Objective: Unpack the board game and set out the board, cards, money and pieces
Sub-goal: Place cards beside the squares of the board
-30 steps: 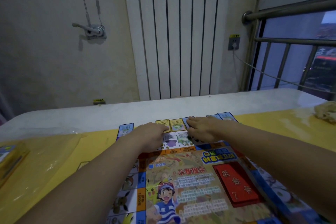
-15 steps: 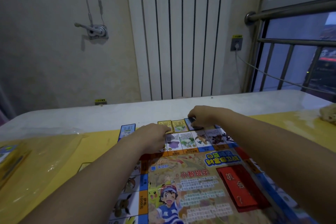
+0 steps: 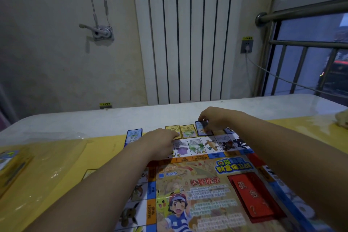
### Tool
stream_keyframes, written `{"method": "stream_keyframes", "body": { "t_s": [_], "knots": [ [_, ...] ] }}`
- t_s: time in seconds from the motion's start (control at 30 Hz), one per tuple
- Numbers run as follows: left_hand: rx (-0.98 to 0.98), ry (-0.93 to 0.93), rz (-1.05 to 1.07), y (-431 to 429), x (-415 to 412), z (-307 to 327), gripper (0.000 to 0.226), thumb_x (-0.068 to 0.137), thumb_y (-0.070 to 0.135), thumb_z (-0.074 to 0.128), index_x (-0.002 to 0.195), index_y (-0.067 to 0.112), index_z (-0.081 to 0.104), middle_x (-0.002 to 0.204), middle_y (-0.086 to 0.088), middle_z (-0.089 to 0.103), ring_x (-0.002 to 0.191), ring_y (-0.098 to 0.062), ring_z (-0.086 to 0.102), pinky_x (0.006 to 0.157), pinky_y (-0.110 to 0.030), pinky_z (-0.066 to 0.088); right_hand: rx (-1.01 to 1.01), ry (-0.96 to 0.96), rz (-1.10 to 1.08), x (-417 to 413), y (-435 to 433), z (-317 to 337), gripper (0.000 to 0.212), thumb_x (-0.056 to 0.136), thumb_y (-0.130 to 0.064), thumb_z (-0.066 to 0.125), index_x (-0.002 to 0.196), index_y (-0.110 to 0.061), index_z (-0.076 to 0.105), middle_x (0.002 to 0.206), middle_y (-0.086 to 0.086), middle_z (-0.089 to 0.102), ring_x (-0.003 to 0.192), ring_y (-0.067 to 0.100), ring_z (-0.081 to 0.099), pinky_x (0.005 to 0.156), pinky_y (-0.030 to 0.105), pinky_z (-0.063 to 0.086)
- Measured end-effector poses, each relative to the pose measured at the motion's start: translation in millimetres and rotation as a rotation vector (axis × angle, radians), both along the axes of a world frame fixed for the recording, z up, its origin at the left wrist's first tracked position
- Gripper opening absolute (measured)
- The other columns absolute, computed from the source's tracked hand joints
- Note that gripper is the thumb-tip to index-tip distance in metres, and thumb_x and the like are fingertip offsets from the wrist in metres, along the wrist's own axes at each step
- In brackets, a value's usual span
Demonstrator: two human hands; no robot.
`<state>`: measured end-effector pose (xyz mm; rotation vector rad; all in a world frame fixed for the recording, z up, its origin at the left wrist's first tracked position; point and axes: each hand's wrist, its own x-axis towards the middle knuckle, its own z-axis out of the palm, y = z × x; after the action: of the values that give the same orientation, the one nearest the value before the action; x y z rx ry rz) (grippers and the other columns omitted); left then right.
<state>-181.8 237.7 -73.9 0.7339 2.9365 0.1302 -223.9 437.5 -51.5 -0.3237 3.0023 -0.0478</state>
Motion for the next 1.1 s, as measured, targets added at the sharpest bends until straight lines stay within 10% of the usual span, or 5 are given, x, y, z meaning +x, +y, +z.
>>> {"method": "stream_keyframes", "body": {
  "t_s": [0.33, 0.5, 0.63, 0.73, 1.1],
  "knots": [
    [0.275, 0.004, 0.077, -3.7, 10.7, 13.8, 0.041, 0.101, 0.018, 0.037, 0.142, 0.017, 0.039, 0.145, -0.002, 0.043, 0.129, -0.02, 0.041, 0.099, -0.025, 0.034, 0.015, 0.016, 0.021, -5.2, 2.9, -8.8, 0.044, 0.092, -0.005, 0.052, 0.135, -0.012, 0.051, 0.138, 0.01, 0.05, 0.123, 0.028, 0.046, 0.096, 0.032, 0.038],
    [1.101, -0.362, 0.292, -8.1, 39.3, 37.5, 0.03, 0.101, 0.021, 0.041, 0.126, 0.011, 0.054, 0.115, -0.003, 0.061, 0.098, -0.018, 0.066, 0.081, -0.033, 0.056, -0.121, 0.081, -0.005, 22.5, -0.6, 7.7, 0.051, 0.098, -0.017, 0.048, 0.146, -0.014, 0.032, 0.152, 0.01, 0.03, 0.139, 0.026, 0.029, 0.112, 0.034, 0.024],
    [1.511, -0.645, 0.292, -20.4, 81.2, 55.9, 0.015, 0.096, 0.01, 0.049, 0.104, 0.007, 0.061, 0.098, -0.008, 0.073, 0.09, -0.022, 0.071, 0.073, -0.038, 0.06, -0.691, 0.136, 0.032, 66.1, -21.4, 45.6, 0.038, 0.099, -0.021, 0.045, 0.137, -0.015, 0.046, 0.134, 0.006, 0.054, 0.119, 0.018, 0.052, 0.1, 0.031, 0.038],
    [1.538, -0.659, 0.296, -26.7, 110.6, 61.4, 0.013, 0.092, 0.009, 0.053, 0.102, 0.007, 0.062, 0.094, -0.006, 0.074, 0.082, -0.016, 0.072, 0.06, -0.03, 0.059, -1.039, -0.047, 0.112, 113.1, -42.5, 73.5, 0.027, 0.099, -0.027, 0.044, 0.117, -0.016, 0.061, 0.105, 0.001, 0.068, 0.093, 0.014, 0.065, 0.086, 0.028, 0.049],
    [1.43, -0.384, 0.285, -36.2, 171.2, 62.1, 0.012, 0.089, 0.015, 0.062, 0.1, 0.011, 0.065, 0.073, -0.001, 0.07, 0.065, -0.011, 0.067, 0.067, -0.027, 0.057, -0.852, -0.084, 0.144, 183.4, -75.4, 89.7, 0.012, 0.082, -0.019, 0.071, 0.086, -0.008, 0.068, 0.063, -0.003, 0.064, 0.052, 0.0, 0.056, 0.051, 0.012, 0.044]
  ]
}}
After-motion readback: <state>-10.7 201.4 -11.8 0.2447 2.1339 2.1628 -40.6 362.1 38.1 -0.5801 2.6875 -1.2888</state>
